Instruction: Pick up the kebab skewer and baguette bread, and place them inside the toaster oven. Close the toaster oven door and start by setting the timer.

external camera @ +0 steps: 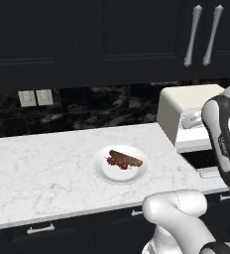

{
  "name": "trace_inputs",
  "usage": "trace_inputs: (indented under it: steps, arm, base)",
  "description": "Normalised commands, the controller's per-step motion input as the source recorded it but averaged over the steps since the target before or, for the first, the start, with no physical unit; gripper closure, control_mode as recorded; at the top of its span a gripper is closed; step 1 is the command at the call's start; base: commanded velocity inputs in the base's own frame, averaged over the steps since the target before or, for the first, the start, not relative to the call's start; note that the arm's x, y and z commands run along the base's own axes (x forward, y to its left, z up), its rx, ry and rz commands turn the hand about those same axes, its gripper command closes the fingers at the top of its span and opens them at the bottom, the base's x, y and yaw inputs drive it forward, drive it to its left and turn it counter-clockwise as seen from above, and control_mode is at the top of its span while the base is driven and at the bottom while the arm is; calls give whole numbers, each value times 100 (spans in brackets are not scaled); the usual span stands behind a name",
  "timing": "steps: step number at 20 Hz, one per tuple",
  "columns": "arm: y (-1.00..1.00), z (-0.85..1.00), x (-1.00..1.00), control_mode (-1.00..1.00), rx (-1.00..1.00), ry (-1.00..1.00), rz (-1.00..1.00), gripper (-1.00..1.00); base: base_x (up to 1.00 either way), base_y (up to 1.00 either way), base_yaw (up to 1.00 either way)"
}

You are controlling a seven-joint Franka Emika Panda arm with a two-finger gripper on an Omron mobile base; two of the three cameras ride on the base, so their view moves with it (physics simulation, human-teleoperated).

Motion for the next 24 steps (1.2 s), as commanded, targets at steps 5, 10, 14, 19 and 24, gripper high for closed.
trace_inputs:
  steps: [5, 10, 14, 19, 24]
  arm:
    - [-97, -4, -5, -100, 13, -28, 31, -100]
    - [-60, -12, 19, -100, 5, -20, 15, -100]
    - [-61, -23, 6, -100, 3, -7, 4, -100]
    - [-28, -6, 23, -100, 11, -12, 1, -100]
    - [-10, -24, 11, -100, 12, -10, 0, -100]
  base:
    - [0, 0, 0]
    - [0, 0, 0]
    - [0, 0, 0]
    - [0, 0, 0]
    - [0, 0, 0]
